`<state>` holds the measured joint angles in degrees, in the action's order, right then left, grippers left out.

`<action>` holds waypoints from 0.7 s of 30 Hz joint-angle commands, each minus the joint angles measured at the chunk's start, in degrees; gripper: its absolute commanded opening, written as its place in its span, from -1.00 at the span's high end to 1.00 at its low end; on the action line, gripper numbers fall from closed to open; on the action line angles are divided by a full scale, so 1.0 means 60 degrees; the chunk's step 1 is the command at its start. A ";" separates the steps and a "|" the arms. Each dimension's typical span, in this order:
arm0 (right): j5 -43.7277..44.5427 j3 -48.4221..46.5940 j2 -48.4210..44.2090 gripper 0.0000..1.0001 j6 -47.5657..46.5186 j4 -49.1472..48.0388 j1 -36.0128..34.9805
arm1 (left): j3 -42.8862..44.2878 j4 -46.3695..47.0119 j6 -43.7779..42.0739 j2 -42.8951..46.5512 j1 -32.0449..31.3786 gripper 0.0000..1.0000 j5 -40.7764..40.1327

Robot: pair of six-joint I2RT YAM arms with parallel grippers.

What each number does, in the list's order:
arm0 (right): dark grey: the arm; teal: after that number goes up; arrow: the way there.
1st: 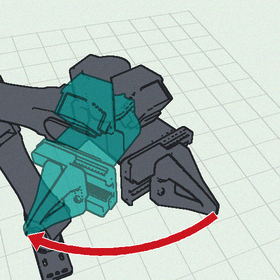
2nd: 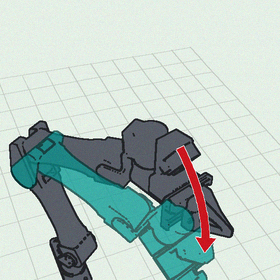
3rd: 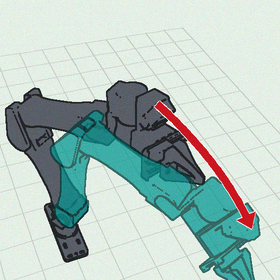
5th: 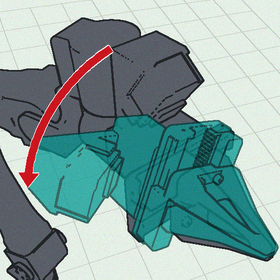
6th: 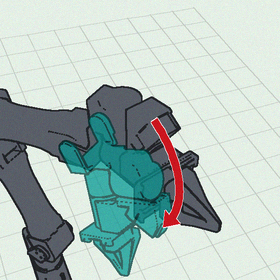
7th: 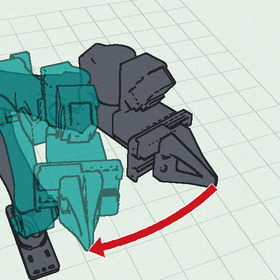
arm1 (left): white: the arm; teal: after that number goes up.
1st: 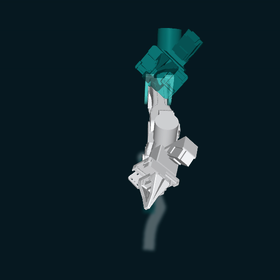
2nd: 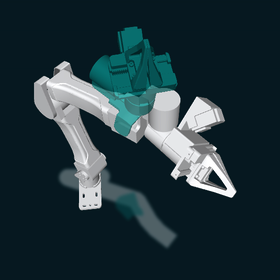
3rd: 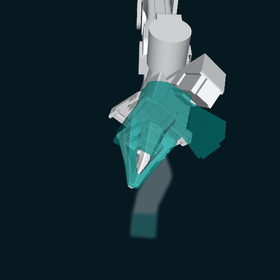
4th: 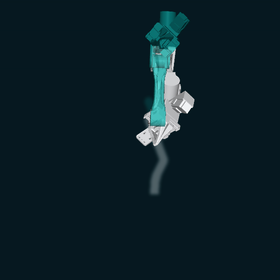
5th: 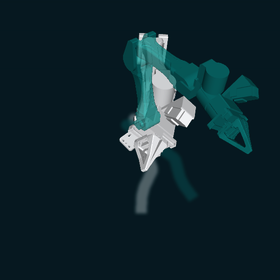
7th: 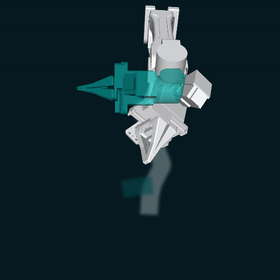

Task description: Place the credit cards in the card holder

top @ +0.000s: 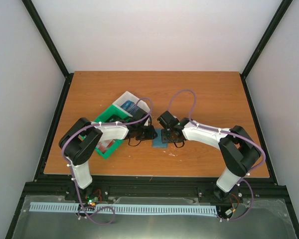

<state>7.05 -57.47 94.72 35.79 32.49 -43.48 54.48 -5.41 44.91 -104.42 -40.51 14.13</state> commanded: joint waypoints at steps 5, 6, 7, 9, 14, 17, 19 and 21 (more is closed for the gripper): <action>0.1064 -0.0239 -0.0199 0.21 0.0375 0.0420 -0.0075 | -0.0438 -0.1135 -0.0043 -0.0731 -0.0030 0.38 -0.0342; 0.1077 -0.0223 -0.0286 0.23 0.0418 0.0423 -0.0077 | -0.0448 -0.1140 -0.0044 -0.0731 -0.0022 0.38 -0.0335; 0.1103 -0.0234 -0.0352 0.24 0.0441 0.0436 -0.0069 | -0.0448 -0.1135 -0.0043 -0.0731 -0.0022 0.38 -0.0326; 0.1096 -0.0222 -0.0429 0.29 0.0462 0.0455 -0.0077 | -0.0439 -0.1129 -0.0043 -0.0745 -0.0023 0.38 -0.0323; 0.1039 -0.0178 -0.0435 0.52 0.0478 0.0421 -0.0077 | -0.0415 -0.1136 -0.0043 -0.0791 -0.0025 0.38 -0.0309; 0.0981 -0.0148 -0.0413 0.63 0.0477 0.0365 -0.0077 | -0.0410 -0.1120 -0.0043 -0.0826 -0.0028 0.39 -0.0294; 0.0941 -0.0133 -0.0420 0.70 0.0456 0.0335 -0.0077 | -0.0416 -0.1109 -0.0043 -0.0844 -0.0023 0.39 -0.0278; 0.0902 -0.0114 -0.0420 0.78 0.0462 0.0315 -0.0077 | -0.0397 -0.1105 -0.0045 -0.0863 -0.0024 0.39 -0.0267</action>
<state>11.79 -57.65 93.34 38.28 34.72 -43.55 54.48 -5.04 44.91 -104.64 -40.49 14.35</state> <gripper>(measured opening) 0.141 0.305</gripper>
